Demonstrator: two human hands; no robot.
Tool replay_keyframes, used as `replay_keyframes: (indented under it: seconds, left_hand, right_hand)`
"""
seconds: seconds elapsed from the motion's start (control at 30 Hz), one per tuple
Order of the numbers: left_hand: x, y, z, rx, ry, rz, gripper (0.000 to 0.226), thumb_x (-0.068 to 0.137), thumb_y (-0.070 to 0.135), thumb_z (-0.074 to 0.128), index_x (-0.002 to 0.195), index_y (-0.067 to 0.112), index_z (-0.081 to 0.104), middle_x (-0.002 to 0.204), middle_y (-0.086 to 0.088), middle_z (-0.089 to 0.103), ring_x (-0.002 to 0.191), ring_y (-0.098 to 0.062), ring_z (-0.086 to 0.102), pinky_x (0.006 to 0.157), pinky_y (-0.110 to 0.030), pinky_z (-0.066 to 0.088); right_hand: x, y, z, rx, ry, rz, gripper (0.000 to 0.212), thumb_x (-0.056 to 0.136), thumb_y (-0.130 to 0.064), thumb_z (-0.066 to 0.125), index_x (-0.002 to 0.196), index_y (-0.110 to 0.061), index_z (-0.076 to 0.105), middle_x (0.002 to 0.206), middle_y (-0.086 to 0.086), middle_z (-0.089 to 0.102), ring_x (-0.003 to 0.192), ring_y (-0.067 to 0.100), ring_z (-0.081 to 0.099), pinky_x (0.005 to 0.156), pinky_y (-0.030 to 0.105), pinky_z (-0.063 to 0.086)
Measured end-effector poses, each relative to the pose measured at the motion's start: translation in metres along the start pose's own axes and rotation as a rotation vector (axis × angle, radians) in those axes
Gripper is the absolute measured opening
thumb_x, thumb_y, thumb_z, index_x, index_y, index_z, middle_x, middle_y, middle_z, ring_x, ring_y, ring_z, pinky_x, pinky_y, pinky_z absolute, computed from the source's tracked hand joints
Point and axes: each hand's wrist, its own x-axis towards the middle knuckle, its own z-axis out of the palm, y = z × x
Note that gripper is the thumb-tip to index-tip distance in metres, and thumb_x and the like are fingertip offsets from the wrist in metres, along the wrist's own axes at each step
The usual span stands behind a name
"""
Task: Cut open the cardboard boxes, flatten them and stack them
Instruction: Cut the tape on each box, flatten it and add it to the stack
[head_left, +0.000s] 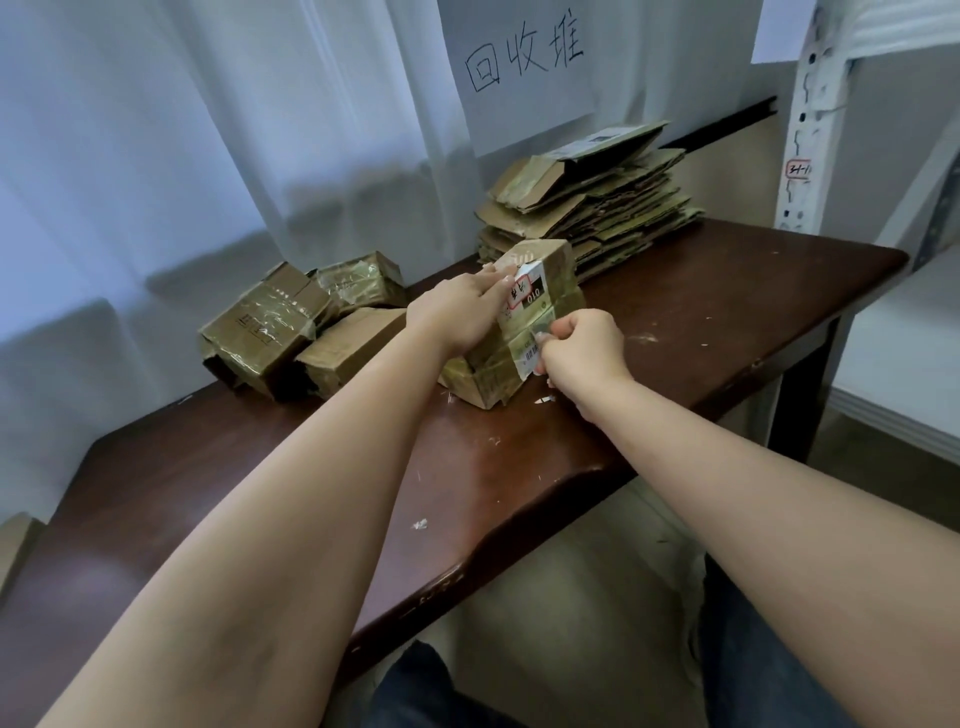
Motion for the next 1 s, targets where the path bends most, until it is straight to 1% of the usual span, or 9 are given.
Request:
replay_keyframes:
  seconds: [0.07, 0.17, 0.33, 0.47, 0.53, 0.63, 0.77, 0.93, 1.0]
  left_hand:
    - [0.001, -0.001, -0.001, -0.004, -0.004, 0.001, 0.045, 0.100, 0.055, 0.027, 0.142, 0.044, 0.039, 0.153, 0.019, 0.031, 0.139, -0.014, 0.035, 0.107, -0.036, 0.035]
    - [0.001, -0.002, 0.000, 0.001, -0.023, 0.016, 0.046, 0.100, 0.055, 0.025, 0.144, 0.044, 0.037, 0.154, 0.018, 0.029, 0.141, -0.013, 0.033, 0.110, -0.037, 0.033]
    - [0.002, -0.002, 0.001, -0.014, -0.047, 0.032, 0.048, 0.101, 0.053, 0.026, 0.146, 0.041, 0.037, 0.156, 0.015, 0.029, 0.142, -0.013, 0.031, 0.112, -0.037, 0.030]
    - [0.002, -0.003, 0.001, -0.015, -0.054, 0.038, 0.048, 0.101, 0.054, 0.025, 0.146, 0.040, 0.036, 0.156, 0.014, 0.027, 0.143, -0.013, 0.029, 0.114, -0.037, 0.029]
    - [0.001, -0.003, 0.001, -0.007, -0.052, 0.043, 0.048, 0.101, 0.054, 0.025, 0.146, 0.041, 0.035, 0.156, 0.015, 0.027, 0.143, -0.013, 0.029, 0.113, -0.036, 0.030]
    - [-0.002, -0.001, 0.000, -0.001, -0.045, 0.053, 0.047, 0.101, 0.053, 0.025, 0.146, 0.042, 0.033, 0.156, 0.015, 0.026, 0.143, -0.013, 0.029, 0.111, -0.034, 0.030]
    - [-0.003, -0.002, -0.003, 0.016, -0.066, 0.061, 0.047, 0.101, 0.055, 0.024, 0.146, 0.045, 0.031, 0.157, 0.014, 0.025, 0.142, -0.014, 0.030, 0.110, -0.035, 0.031]
    - [-0.007, -0.010, -0.008, 0.010, -0.089, 0.141, 0.053, 0.095, 0.063, 0.036, 0.145, 0.048, 0.032, 0.155, 0.017, 0.027, 0.141, -0.011, 0.031, 0.112, -0.035, 0.031]
    - [-0.009, -0.018, -0.012, -0.040, -0.133, 0.197, 0.051, 0.095, 0.058, 0.044, 0.143, 0.046, 0.036, 0.153, 0.015, 0.033, 0.142, -0.013, 0.032, 0.115, -0.039, 0.029]
  right_hand:
    - [-0.014, -0.002, 0.012, -0.011, -0.070, -0.045, 0.011, 0.084, -0.017, 0.064, 0.077, -0.022, 0.057, 0.089, 0.017, 0.071, 0.065, 0.024, 0.059, 0.061, 0.030, 0.052]
    - [-0.026, -0.002, 0.022, -0.005, -0.089, -0.051, 0.010, 0.083, -0.020, 0.063, 0.085, -0.023, 0.055, 0.091, 0.017, 0.071, 0.073, 0.026, 0.058, 0.078, 0.041, 0.056]
    - [-0.027, -0.001, 0.014, -0.017, -0.113, -0.057, 0.009, 0.084, -0.021, 0.064, 0.090, -0.020, 0.057, 0.093, 0.018, 0.070, 0.079, 0.030, 0.062, 0.080, 0.042, 0.056]
    - [-0.037, -0.001, 0.011, -0.017, -0.166, -0.044, 0.015, 0.088, -0.019, 0.063, 0.099, -0.010, 0.060, 0.087, 0.018, 0.071, 0.059, 0.019, 0.058, 0.066, 0.031, 0.054]
    - [-0.044, -0.003, 0.008, -0.020, -0.203, -0.054, 0.015, 0.091, -0.017, 0.061, 0.103, -0.008, 0.059, 0.084, 0.015, 0.071, 0.040, 0.007, 0.053, 0.052, 0.020, 0.045]
    - [-0.049, -0.007, -0.001, -0.028, -0.256, -0.072, 0.008, 0.091, -0.015, 0.061, 0.095, -0.008, 0.059, 0.078, 0.013, 0.067, 0.029, 0.001, 0.044, 0.040, 0.013, 0.036]
    - [-0.054, 0.000, -0.010, -0.121, -0.428, -0.058, 0.009, 0.089, -0.011, 0.060, 0.082, -0.011, 0.065, 0.057, 0.009, 0.065, 0.031, 0.006, 0.041, 0.038, 0.015, 0.034]
    - [-0.033, 0.012, -0.035, -0.091, -0.243, 0.000, 0.015, 0.094, -0.024, 0.059, 0.086, -0.012, 0.063, 0.060, 0.004, 0.069, 0.039, 0.014, 0.053, 0.041, 0.021, 0.041]
    - [-0.026, 0.012, -0.042, -0.028, -0.180, 0.007, 0.021, 0.095, -0.029, 0.058, 0.089, -0.010, 0.062, 0.060, 0.005, 0.069, 0.045, 0.017, 0.062, 0.043, 0.025, 0.046]
